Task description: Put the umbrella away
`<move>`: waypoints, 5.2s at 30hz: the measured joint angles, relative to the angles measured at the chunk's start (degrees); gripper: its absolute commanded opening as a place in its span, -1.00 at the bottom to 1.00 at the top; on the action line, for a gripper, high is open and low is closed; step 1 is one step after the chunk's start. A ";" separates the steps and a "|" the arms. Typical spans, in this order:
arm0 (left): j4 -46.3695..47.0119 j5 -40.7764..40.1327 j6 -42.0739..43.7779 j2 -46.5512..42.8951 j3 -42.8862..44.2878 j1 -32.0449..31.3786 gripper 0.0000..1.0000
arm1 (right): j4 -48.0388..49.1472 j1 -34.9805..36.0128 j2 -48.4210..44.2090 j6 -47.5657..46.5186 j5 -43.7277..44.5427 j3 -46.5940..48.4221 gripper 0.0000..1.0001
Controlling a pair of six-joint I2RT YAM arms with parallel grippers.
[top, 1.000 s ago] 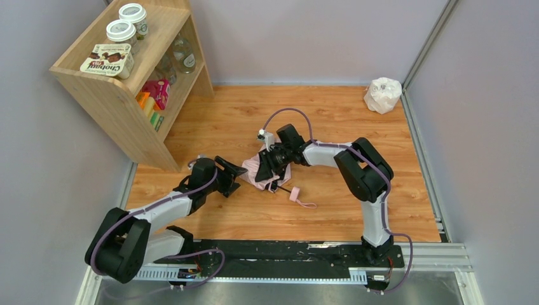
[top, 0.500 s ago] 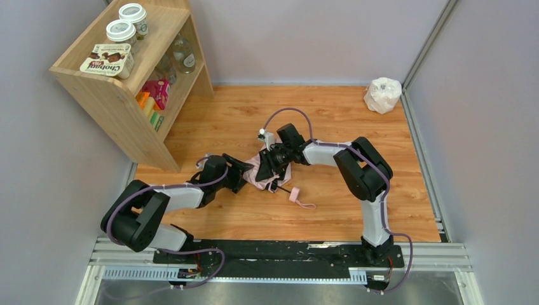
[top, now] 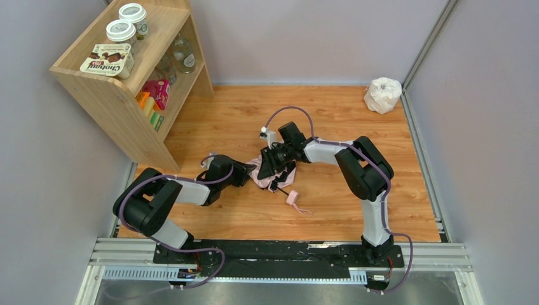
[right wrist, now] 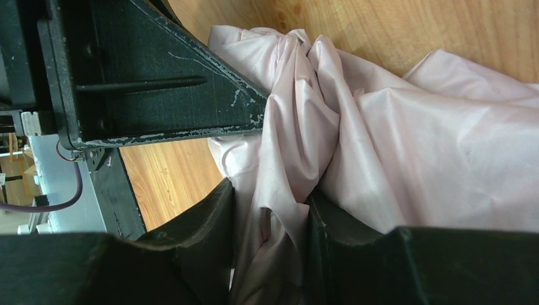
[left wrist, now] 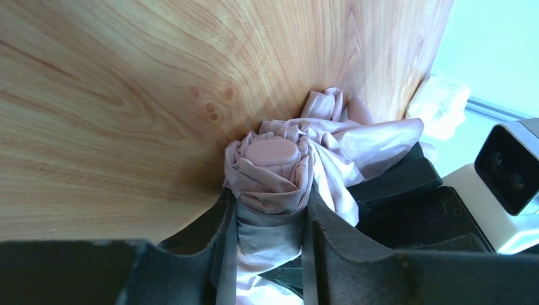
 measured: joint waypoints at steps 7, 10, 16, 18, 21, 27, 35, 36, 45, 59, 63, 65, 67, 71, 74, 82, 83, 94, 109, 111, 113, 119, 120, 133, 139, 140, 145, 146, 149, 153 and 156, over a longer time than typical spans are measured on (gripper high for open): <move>-2.40 -0.09 1.84 -0.52 0.79 -0.31 -1.00 | -2.27 0.83 -1.40 -0.17 3.21 0.24 -0.29; -4.09 0.46 2.38 -1.05 1.20 -0.72 -1.00 | -5.88 1.88 -3.45 -0.66 7.17 0.13 0.15; -7.58 0.66 4.28 -2.36 2.05 -1.07 -1.00 | -16.59 4.00 -11.61 -3.08 17.33 0.04 0.62; -8.39 0.63 4.44 -2.64 2.27 -1.07 -1.00 | -18.95 4.92 -15.91 -4.17 20.68 -0.22 0.73; -9.90 0.66 4.39 -3.34 2.45 -1.07 -1.00 | -18.29 6.88 -24.57 -6.03 25.53 -3.10 0.84; -17.73 0.63 4.42 -6.10 4.39 -1.07 -1.00 | -8.92 15.78 -33.75 -11.52 37.53 -12.59 0.87; -24.41 1.09 4.37 -6.34 7.21 -1.01 -1.00 | 5.29 24.13 -24.30 -19.47 55.10 -19.12 0.82; -24.70 1.22 4.39 -6.08 7.56 -1.01 -1.00 | 6.32 24.46 -23.26 -19.98 56.81 -19.19 0.79; -25.55 1.16 4.17 -5.53 8.50 -0.96 -1.00 | 12.61 25.20 -14.45 -19.12 64.24 -18.03 -0.29; -26.14 -1.11 10.25 -9.73 7.89 -0.46 0.50 | 14.67 18.75 -13.62 -9.03 49.79 -17.79 -1.00; -26.71 -0.31 13.27 -16.92 3.80 0.02 0.51 | 17.90 15.65 -14.19 -6.45 41.31 -19.41 -1.00; -26.62 0.11 14.45 -21.33 2.12 0.63 0.52 | 19.45 13.92 -14.40 -5.03 36.76 -20.31 -1.00; -26.45 0.28 15.32 -25.64 0.92 1.05 0.52 | 20.63 12.28 -14.43 -3.34 31.87 -20.90 -1.00; -24.68 0.74 15.45 -30.53 -0.26 1.27 0.53 | 21.46 9.57 -14.23 0.22 22.12 -21.57 -1.00; -22.43 2.01 14.95 -29.31 -0.26 1.27 0.54 | 22.18 7.63 -13.31 2.80 16.20 -21.55 -1.00; -27.15 3.65 9.77 -22.95 2.10 0.72 0.54 | 23.98 3.17 -9.55 8.55 5.77 -19.82 -1.00; -28.35 3.37 9.42 -23.06 2.71 0.35 0.55 | 23.91 2.99 -9.14 8.87 5.16 -19.43 -1.00; -30.32 1.99 4.81 -13.40 7.39 -2.23 0.57 | 23.78 2.60 -7.89 9.75 2.73 -18.23 -1.00; -20.37 2.16 0.22 -2.01 8.22 -2.99 -0.32 | 19.47 1.77 -7.87 7.69 2.12 -16.68 -1.00; -17.73 2.16 -0.79 -1.84 7.17 -2.99 -0.56 | 18.56 1.77 -7.87 6.91 2.21 -16.33 -1.00; -16.02 2.16 -1.46 -1.66 6.73 -2.99 -0.78 | 17.42 1.77 -7.89 6.49 2.62 -15.87 -0.99; -13.20 1.90 -0.76 -2.82 5.62 -3.13 -1.00 | 9.25 1.81 -10.32 4.76 8.52 -13.66 -0.07; -12.68 1.86 -0.72 -3.13 5.35 -3.32 -1.00 | 7.06 1.95 -11.08 4.31 9.97 -13.27 0.07; -12.90 1.49 1.20 -3.58 3.23 -3.65 -1.00 | -10.80 13.57 -26.86 -2.84 30.91 -9.70 0.86; -12.92 1.49 1.38 -3.69 3.23 -3.63 -1.00 | -9.35 13.73 -27.45 -5.55 39.78 -11.43 1.00; -12.94 1.51 1.38 -3.72 3.23 -3.63 -1.00 | -8.72 13.88 -26.45 -6.16 40.92 -11.43 1.00; -14.25 1.55 1.40 -3.82 3.96 -3.63 -1.00 | -7.21 15.56 -18.60 -7.06 44.15 -10.93 0.89; -14.60 1.57 1.40 -3.85 4.13 -3.63 -1.00 | -7.17 16.20 -16.65 -7.04 45.09 -10.64 0.83; -15.85 1.29 1.46 -4.17 4.63 -3.56 -1.00 | -7.26 18.23 -13.16 -6.93 50.23 -8.44 0.18; -17.14 0.98 1.49 -5.16 4.63 -3.17 -0.82 | -5.86 19.21 -11.52 -5.99 52.70 -7.63 -0.59; -17.29 0.63 1.84 -5.99 4.55 -2.91 -0.37 | -3.85 19.06 -11.30 -5.90 51.91 -8.15 -1.00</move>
